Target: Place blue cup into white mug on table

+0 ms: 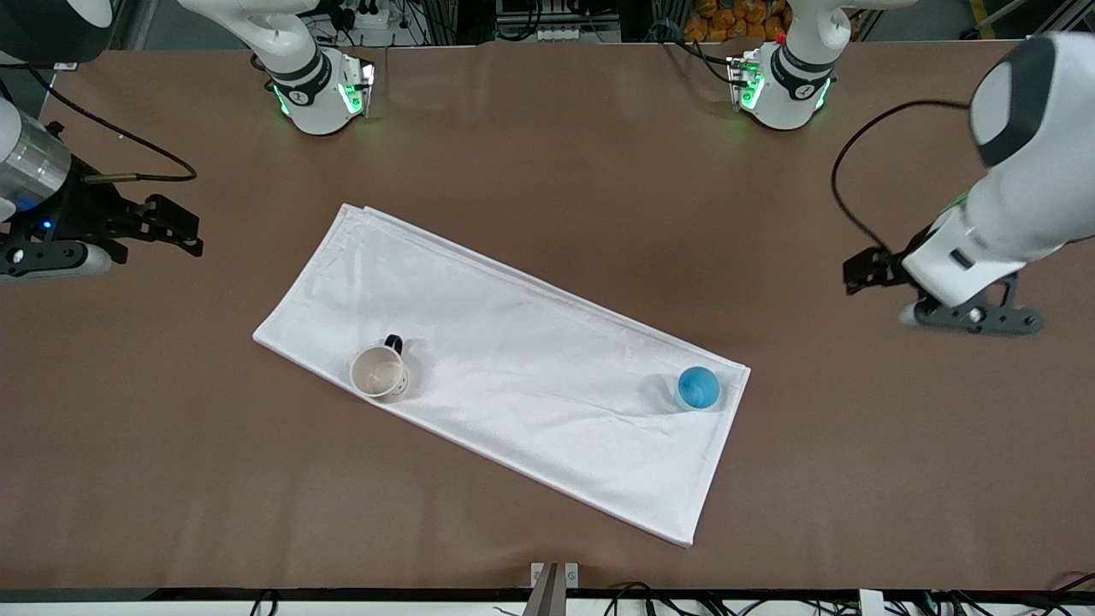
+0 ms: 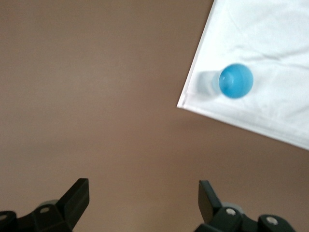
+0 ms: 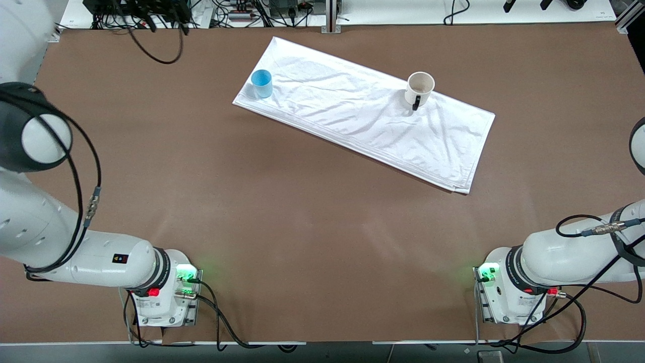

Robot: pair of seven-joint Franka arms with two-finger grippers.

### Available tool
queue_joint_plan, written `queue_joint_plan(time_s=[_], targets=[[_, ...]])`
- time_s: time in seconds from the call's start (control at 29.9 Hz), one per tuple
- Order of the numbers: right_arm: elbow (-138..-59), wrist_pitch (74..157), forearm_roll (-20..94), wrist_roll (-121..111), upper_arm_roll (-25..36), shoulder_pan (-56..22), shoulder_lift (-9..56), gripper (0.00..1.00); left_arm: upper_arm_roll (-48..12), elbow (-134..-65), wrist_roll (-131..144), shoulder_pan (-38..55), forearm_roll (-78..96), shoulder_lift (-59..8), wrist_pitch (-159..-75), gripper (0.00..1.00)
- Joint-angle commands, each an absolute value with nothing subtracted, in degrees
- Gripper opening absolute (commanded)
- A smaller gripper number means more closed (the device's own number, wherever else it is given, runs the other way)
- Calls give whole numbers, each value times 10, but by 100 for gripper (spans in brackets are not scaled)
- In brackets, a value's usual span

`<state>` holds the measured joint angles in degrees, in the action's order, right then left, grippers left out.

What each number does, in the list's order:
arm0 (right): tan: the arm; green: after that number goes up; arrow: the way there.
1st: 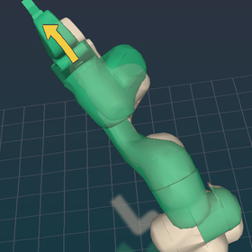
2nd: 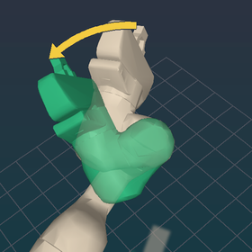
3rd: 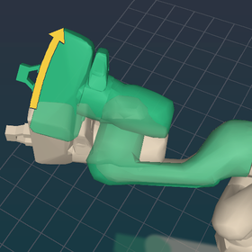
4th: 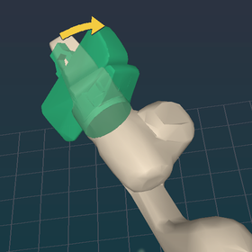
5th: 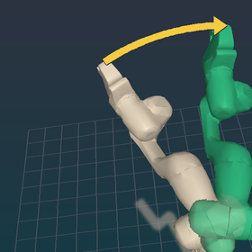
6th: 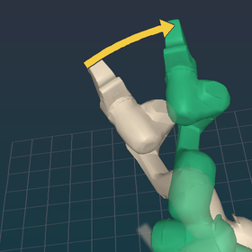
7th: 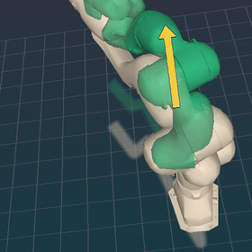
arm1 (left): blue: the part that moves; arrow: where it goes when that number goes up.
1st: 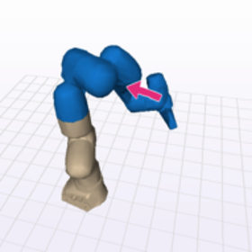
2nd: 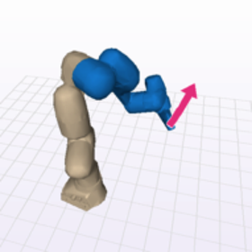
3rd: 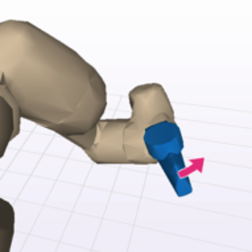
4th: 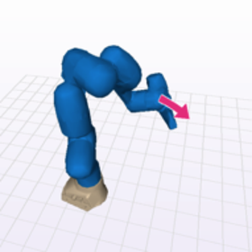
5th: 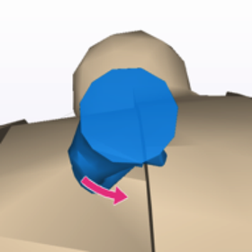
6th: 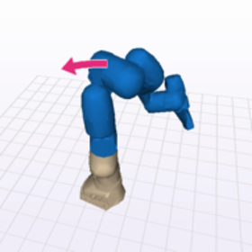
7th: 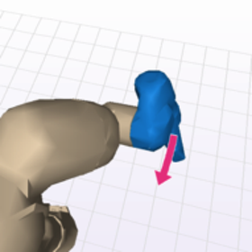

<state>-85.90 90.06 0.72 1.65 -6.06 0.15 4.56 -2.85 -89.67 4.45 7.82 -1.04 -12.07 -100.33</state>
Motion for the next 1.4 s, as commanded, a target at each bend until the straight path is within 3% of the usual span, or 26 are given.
queue_joint_plan(time_s=[0.0,0.57,1.14,1.37], targets=[[-870,902,14,10,-62,1,37,100,-27,-867,109,101,1,-184,-1053,100],[-874,908,10,13,-62,-5,44,100,-30,-853,242,135,21,-310,-1227,100],[-896,927,13,58,-83,-15,47,100,-31,-854,250,160,20,-378,-1239,100],[-954,988,12,109,-105,-33,49,100,-31,-854,250,163,20,-395,-1250,100]])
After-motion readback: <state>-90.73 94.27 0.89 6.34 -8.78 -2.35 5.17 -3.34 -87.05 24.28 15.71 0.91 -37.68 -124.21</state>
